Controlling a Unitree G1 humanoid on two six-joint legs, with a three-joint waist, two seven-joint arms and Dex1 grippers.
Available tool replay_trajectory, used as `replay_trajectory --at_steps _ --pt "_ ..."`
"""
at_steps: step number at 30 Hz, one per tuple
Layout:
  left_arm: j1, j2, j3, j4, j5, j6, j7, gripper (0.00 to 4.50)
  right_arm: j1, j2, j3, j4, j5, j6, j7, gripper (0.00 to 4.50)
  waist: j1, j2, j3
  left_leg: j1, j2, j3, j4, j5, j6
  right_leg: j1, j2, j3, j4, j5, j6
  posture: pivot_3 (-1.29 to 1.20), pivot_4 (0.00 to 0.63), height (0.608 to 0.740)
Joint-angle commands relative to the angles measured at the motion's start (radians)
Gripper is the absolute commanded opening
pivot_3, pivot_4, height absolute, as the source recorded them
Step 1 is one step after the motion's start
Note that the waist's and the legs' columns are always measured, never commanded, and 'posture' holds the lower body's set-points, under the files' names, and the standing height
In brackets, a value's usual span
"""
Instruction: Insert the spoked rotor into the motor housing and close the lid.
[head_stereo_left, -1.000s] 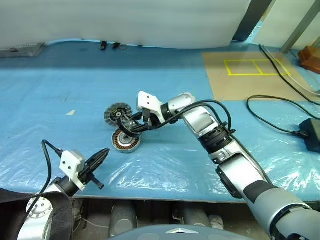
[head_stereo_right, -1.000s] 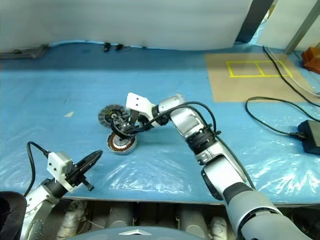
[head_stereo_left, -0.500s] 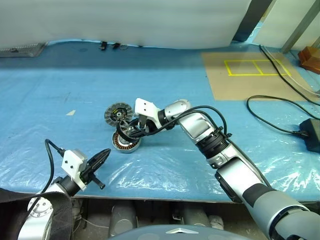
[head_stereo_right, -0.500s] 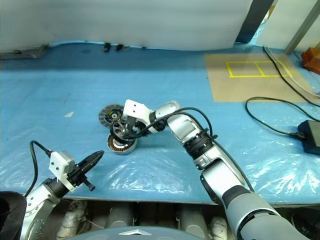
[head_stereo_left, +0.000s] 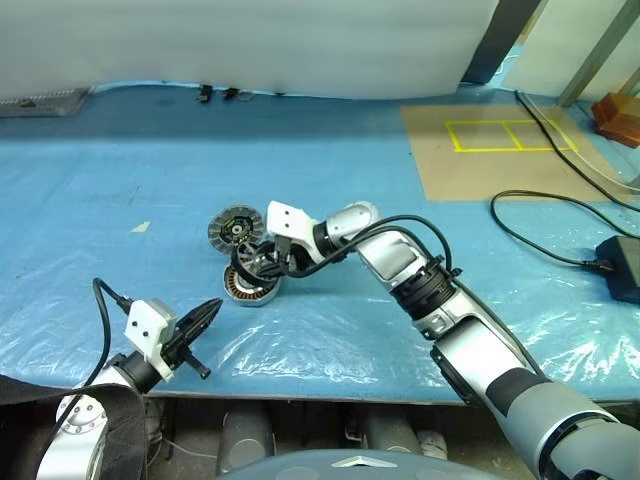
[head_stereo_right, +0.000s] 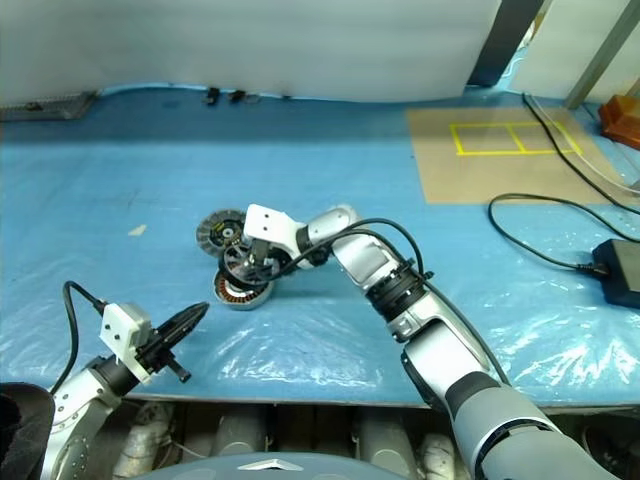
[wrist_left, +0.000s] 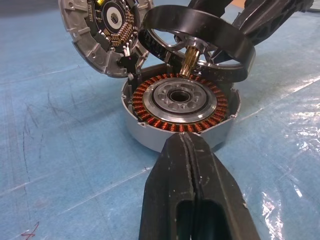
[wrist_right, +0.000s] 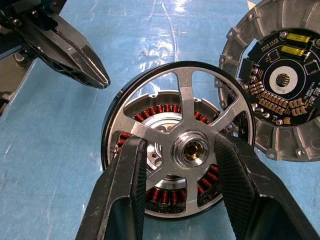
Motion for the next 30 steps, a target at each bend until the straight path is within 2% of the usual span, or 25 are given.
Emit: replay_trajectory --at_steps 1,26,30 --pt "0.002 -0.002 0.000 -0.016 -0.002 -0.017 0.003 0.00 0.004 0.025 0.015 -0.010 0.005 -0.010 -0.001 1.68 0.000 0.000 0.000 0.000 0.000 0.000 0.000 0.000 0.000 0.000 0.000 0.000 0.000 0.000 0.000 0.00 0.150 0.740" --pt "-0.019 0.005 0.003 0.000 0.002 -0.013 -0.002 0.00 -0.024 0.003 0.066 0.064 -0.074 -0.063 0.002 1.68 0.001 0.000 0.000 0.007 0.000 0.000 -0.001 0.000 0.000 0.007 0.000 0.001 0.000 0.000 0.000 0.00 0.150 0.740" --pt "-0.026 0.007 0.003 0.008 0.004 -0.014 -0.004 0.00 -0.033 -0.007 0.075 0.059 -0.092 -0.084 0.008 1.68 0.002 0.000 0.000 0.009 0.000 0.000 -0.001 0.000 0.000 0.009 0.000 0.001 0.000 -0.003 0.006 0.00 0.150 0.740"
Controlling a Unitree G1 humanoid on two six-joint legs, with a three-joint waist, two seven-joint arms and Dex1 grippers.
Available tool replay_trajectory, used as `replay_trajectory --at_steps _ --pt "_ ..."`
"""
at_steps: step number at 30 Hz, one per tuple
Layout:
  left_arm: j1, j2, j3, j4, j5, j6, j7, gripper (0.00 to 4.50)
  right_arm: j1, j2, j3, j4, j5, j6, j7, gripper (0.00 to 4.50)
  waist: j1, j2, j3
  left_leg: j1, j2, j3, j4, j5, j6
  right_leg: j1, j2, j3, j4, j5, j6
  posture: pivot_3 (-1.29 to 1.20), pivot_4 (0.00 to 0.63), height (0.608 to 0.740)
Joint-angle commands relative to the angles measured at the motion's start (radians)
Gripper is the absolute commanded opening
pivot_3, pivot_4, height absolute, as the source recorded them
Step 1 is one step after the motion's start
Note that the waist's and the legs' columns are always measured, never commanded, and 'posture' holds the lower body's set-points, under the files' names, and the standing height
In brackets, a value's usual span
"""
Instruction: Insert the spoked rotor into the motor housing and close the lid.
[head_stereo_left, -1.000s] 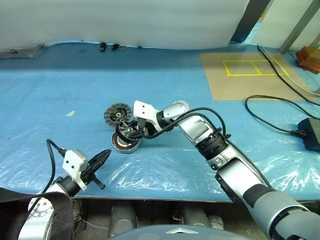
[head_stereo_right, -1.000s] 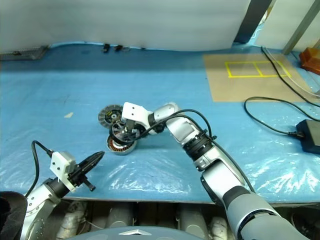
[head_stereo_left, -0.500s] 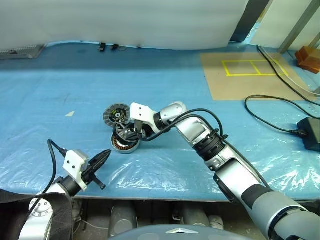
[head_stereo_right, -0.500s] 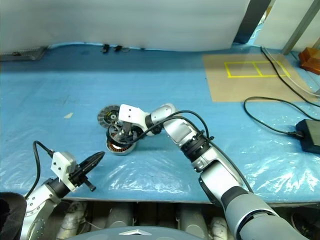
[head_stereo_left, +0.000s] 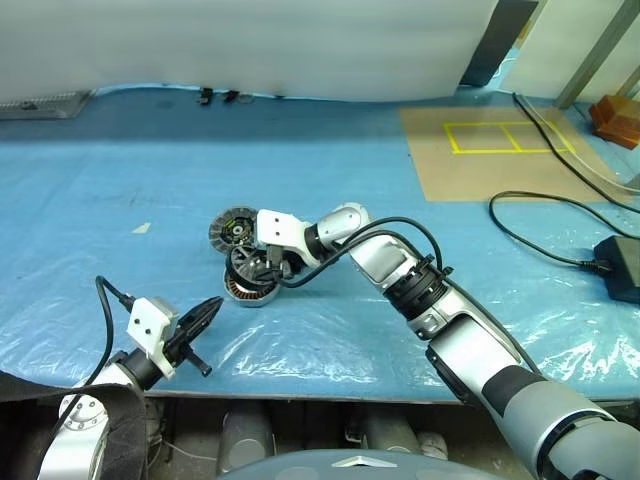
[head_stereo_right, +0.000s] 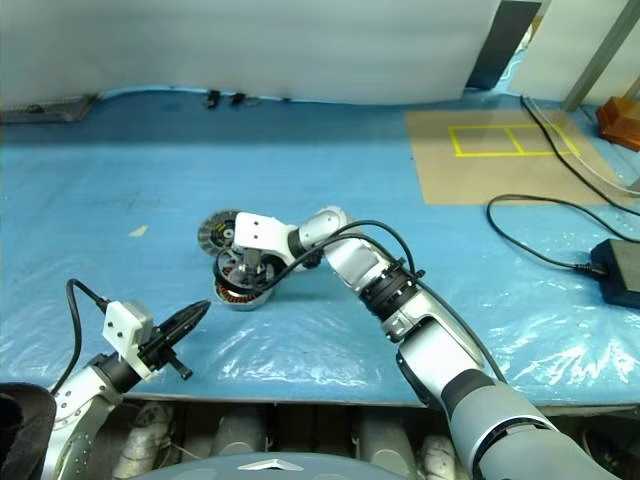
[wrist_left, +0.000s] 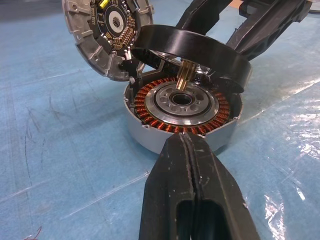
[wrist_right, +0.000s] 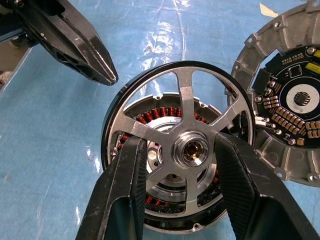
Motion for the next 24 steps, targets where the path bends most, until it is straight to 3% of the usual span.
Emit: replay_trajectory --at_steps 1,23,24 --pt "-0.008 0.009 0.004 -0.007 0.000 -0.014 -0.002 0.00 -0.014 -0.014 0.025 0.011 -0.032 -0.006 0.010 1.68 0.000 0.000 0.000 0.000 0.000 0.000 0.000 0.000 0.000 0.000 0.000 0.000 0.000 0.000 0.000 0.00 0.150 0.740" --pt "-0.018 0.015 0.003 0.004 -0.010 -0.030 -0.022 0.00 -0.038 -0.039 0.034 -0.021 -0.082 -0.037 0.037 1.68 0.002 0.000 0.000 -0.005 0.000 0.000 -0.001 0.000 0.000 -0.004 0.000 0.000 -0.001 0.003 -0.005 0.00 0.150 0.740" --pt "-0.019 0.015 0.003 0.004 -0.010 -0.029 -0.021 0.00 -0.036 -0.037 0.030 -0.020 -0.081 -0.044 0.033 1.88 0.002 0.000 0.000 -0.005 0.000 0.000 -0.001 0.000 0.000 -0.004 0.000 0.000 -0.001 0.003 -0.005 0.00 0.150 0.740"
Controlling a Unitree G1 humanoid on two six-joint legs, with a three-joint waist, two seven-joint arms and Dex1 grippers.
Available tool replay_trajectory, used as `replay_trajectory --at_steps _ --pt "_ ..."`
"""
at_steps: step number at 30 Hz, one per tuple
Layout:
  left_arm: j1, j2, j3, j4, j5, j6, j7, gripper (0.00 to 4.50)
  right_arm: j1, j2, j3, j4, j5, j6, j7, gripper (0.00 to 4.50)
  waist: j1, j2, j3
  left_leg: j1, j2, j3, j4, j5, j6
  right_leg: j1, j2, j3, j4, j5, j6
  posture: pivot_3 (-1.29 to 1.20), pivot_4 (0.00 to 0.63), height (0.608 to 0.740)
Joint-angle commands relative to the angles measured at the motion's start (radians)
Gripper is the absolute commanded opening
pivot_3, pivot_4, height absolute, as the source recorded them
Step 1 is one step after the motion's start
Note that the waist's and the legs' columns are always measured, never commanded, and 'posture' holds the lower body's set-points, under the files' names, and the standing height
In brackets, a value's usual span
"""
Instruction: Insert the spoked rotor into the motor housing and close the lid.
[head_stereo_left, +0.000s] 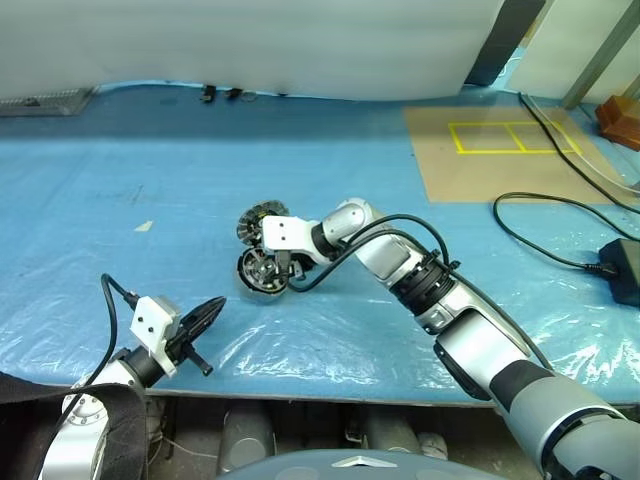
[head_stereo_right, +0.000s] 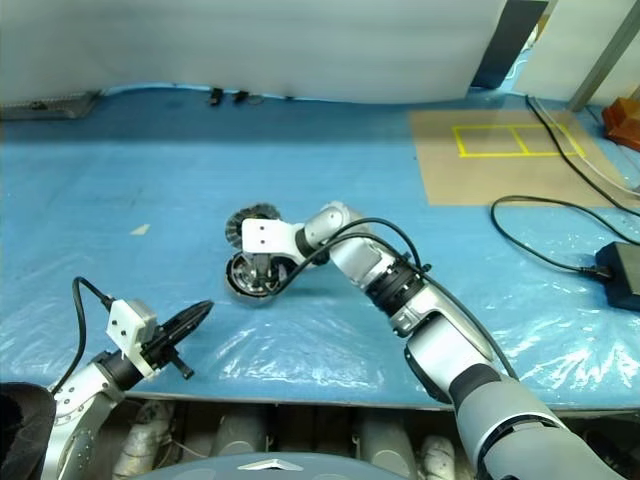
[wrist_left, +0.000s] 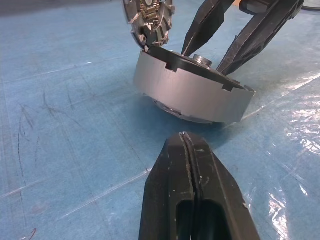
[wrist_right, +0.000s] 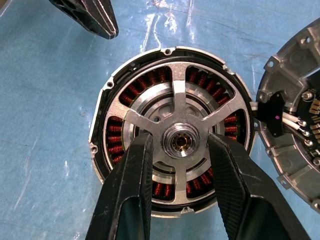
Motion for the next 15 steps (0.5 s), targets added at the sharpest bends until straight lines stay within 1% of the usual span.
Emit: replay_trajectory --at_steps 1,2,6,10,13,15 --pt "-0.001 0.007 0.016 -0.023 -0.010 -0.016 0.001 0.00 -0.015 0.012 -0.014 -0.013 0.005 -0.031 -0.012 2.09 0.000 0.000 0.000 0.000 0.000 0.000 0.000 0.000 0.000 0.000 0.000 0.000 0.000 0.000 0.000 0.00 0.150 0.740" --pt "-0.003 0.008 0.016 -0.024 -0.011 -0.014 0.001 0.00 -0.016 0.018 -0.024 -0.014 0.013 -0.030 -0.014 2.30 -0.001 0.000 0.000 0.000 0.000 0.000 0.000 0.000 0.000 0.000 0.000 0.000 0.000 0.000 0.000 0.00 0.150 0.740" --pt "-0.006 0.011 0.017 -0.025 -0.011 -0.009 0.002 0.00 -0.036 0.035 -0.079 -0.025 0.052 -0.001 -0.022 3.67 -0.001 0.000 0.000 0.000 0.000 0.000 0.000 0.000 0.000 0.000 0.000 0.000 0.000 0.000 0.000 0.00 0.150 0.740" --pt "-0.012 0.014 0.017 -0.028 -0.013 -0.007 0.000 0.00 -0.043 0.041 -0.139 -0.057 0.110 0.044 -0.012 3.67 -0.001 0.000 0.000 0.000 0.000 0.000 0.000 0.000 0.000 0.000 0.000 0.000 0.000 0.000 0.000 0.00 0.150 0.740" --pt "-0.025 0.006 0.025 -0.029 -0.027 -0.011 0.004 0.00 -0.037 0.059 -0.162 -0.059 0.136 0.064 -0.028 2.99 0.000 0.000 0.000 0.000 0.000 0.000 0.000 0.000 0.000 0.000 0.000 0.000 0.000 0.000 0.000 0.00 0.150 0.740" --pt "-0.027 0.005 0.027 -0.032 -0.027 -0.012 0.007 0.00 -0.023 0.078 -0.175 -0.059 0.157 0.081 -0.044 2.36 -0.001 0.000 0.000 0.000 0.000 0.000 0.000 0.000 0.000 0.000 0.000 0.000 0.000 0.000 0.000 0.00 0.150 0.740"
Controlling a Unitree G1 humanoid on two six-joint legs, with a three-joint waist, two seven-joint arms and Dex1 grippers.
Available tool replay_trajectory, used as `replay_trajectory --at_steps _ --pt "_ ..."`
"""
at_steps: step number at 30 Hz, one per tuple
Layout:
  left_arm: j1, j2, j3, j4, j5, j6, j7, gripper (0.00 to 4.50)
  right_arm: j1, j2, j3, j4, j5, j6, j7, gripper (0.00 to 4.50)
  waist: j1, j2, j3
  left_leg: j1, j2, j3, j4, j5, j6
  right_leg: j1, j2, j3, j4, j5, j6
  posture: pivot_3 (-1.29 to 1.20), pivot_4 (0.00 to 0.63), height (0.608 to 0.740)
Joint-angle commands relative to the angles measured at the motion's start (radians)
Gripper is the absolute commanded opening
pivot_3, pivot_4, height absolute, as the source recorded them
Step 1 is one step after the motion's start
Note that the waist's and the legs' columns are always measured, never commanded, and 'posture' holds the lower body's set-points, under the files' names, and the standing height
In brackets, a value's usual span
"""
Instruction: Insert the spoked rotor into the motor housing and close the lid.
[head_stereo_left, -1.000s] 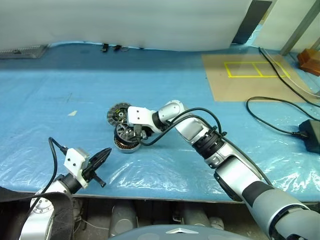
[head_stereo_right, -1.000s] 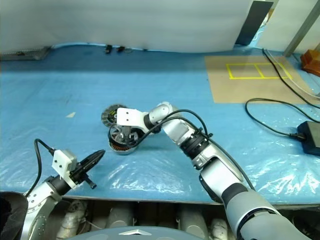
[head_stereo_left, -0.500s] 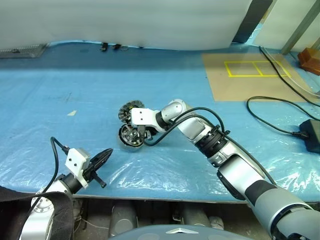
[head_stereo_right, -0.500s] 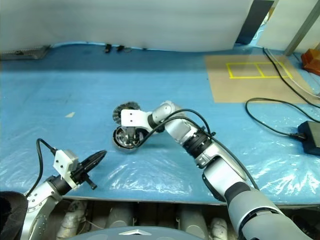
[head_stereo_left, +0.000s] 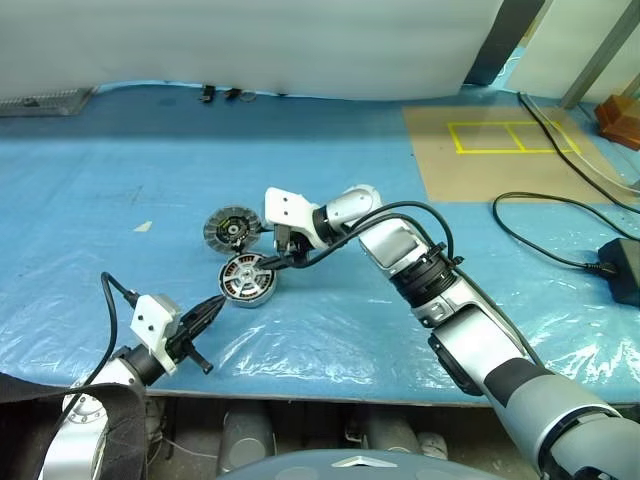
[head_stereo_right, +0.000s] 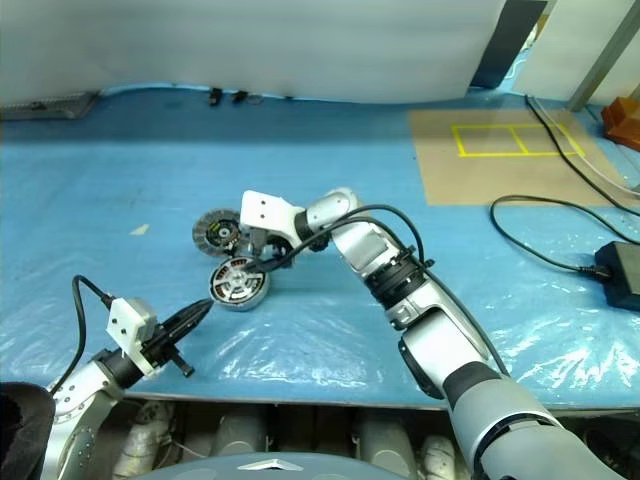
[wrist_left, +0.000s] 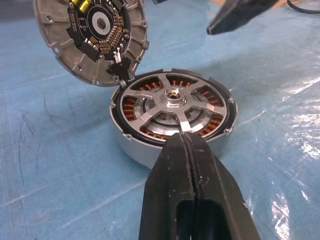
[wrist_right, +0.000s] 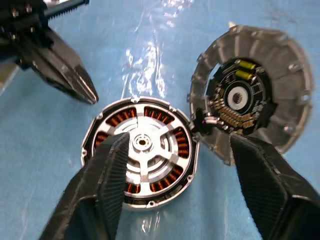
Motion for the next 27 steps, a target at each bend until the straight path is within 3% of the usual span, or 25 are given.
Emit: replay_trajectory --at_steps 1,6,15,22,27 --pt "-0.004 0.007 0.026 -0.032 -0.017 -0.013 0.006 0.00 0.004 0.041 -0.038 -0.042 0.056 0.033 -0.026 1.94 -0.001 0.000 0.000 0.000 0.000 0.000 0.000 0.000 0.000 0.000 0.000 0.000 0.000 0.000 0.000 0.00 0.150 0.740" --pt "-0.005 0.011 0.033 -0.044 -0.020 -0.010 0.013 0.00 0.039 0.068 -0.046 0.005 0.075 0.014 -0.056 0.07 -0.001 0.000 0.000 0.000 0.000 0.000 -0.001 0.000 0.000 0.000 0.000 0.000 0.000 0.000 0.000 0.00 0.150 0.740" --pt "-0.009 0.019 0.054 -0.011 -0.013 -0.025 0.005 0.00 0.052 0.129 -0.025 0.176 0.050 -0.028 -0.150 0.03 -0.002 0.000 0.000 0.000 0.000 0.000 -0.001 0.000 0.000 -0.001 0.000 0.000 0.000 0.000 0.000 0.00 0.150 0.740" --pt "-0.020 0.027 0.055 0.004 -0.008 -0.034 0.004 0.00 0.090 0.109 0.065 0.239 -0.035 -0.095 -0.147 0.03 -0.003 0.000 0.000 0.001 0.000 0.000 -0.002 0.000 0.000 0.000 0.000 0.000 -0.001 0.000 0.000 0.00 0.150 0.740" --pt "-0.030 0.028 0.059 0.010 -0.010 -0.037 0.004 0.00 0.091 0.132 0.001 0.205 0.016 -0.184 -0.159 0.03 -0.002 0.000 0.000 0.001 0.000 0.000 -0.002 0.000 0.000 0.000 0.000 0.000 -0.001 0.000 0.000 0.00 0.150 0.740"
